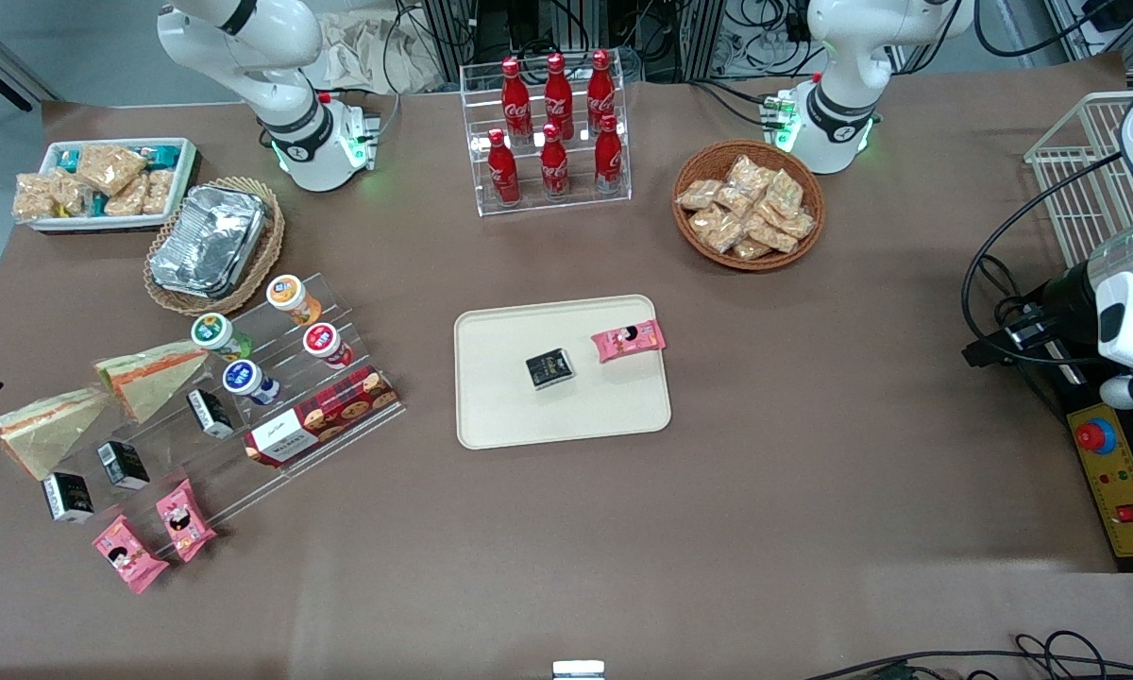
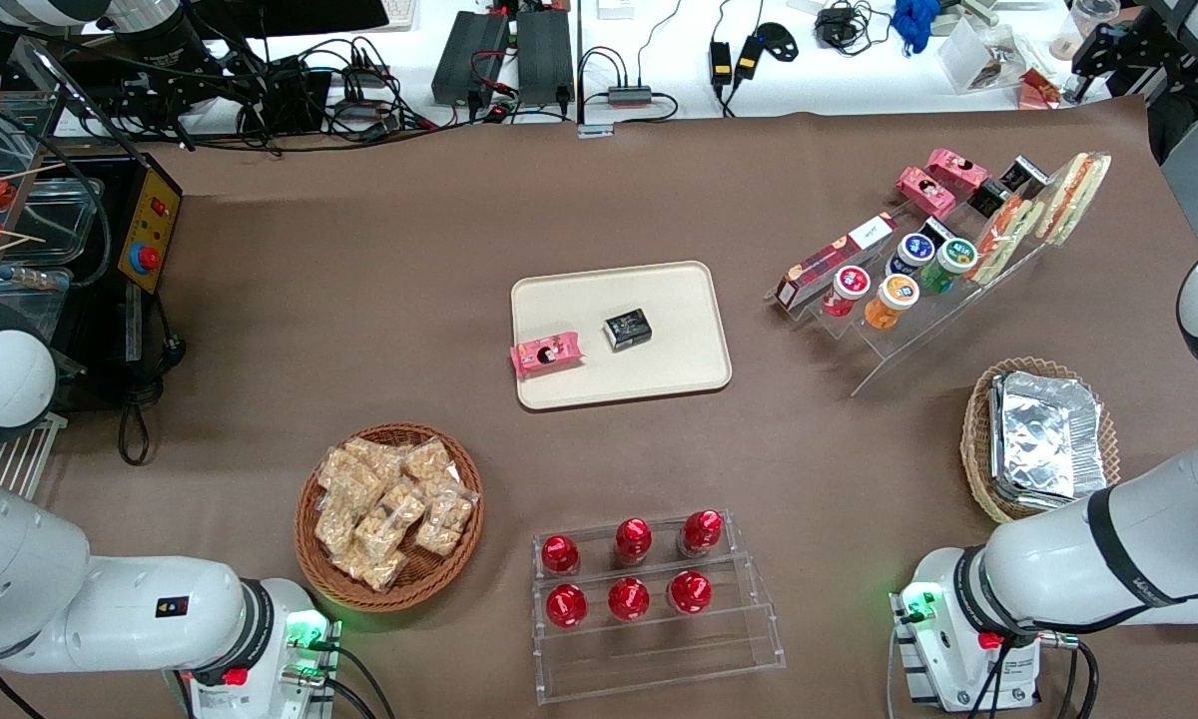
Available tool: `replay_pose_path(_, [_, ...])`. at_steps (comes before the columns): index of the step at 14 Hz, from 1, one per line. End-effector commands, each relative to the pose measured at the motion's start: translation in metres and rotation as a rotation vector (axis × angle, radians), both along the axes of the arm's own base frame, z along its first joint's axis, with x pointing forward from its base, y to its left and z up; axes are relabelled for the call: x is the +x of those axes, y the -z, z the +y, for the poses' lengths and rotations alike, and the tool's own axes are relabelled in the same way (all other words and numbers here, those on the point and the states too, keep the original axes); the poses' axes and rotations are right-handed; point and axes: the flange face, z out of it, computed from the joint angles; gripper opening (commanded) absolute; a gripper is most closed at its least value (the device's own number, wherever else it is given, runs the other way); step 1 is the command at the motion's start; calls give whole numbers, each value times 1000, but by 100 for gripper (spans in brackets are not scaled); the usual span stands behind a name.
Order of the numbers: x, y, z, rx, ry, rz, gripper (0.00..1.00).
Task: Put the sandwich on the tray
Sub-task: 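Move the right gripper down over the wrapped sandwich wedge in the rack, then close the right gripper on the wrapped orange sandwich wedge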
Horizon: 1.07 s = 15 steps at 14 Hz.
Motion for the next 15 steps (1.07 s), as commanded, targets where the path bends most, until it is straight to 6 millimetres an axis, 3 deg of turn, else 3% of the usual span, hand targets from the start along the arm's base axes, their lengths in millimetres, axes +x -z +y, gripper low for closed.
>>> replay_pose_path(1, [13,24,-22,44,41,-27,98])
replay_pose_path(3, [11,38,-50,42,77,-52,97])
replay_pose_path(9, [30,102,-66,77,113,-52,97])
replay_pose_path(15, [23,138,-78,113,140,-20,98])
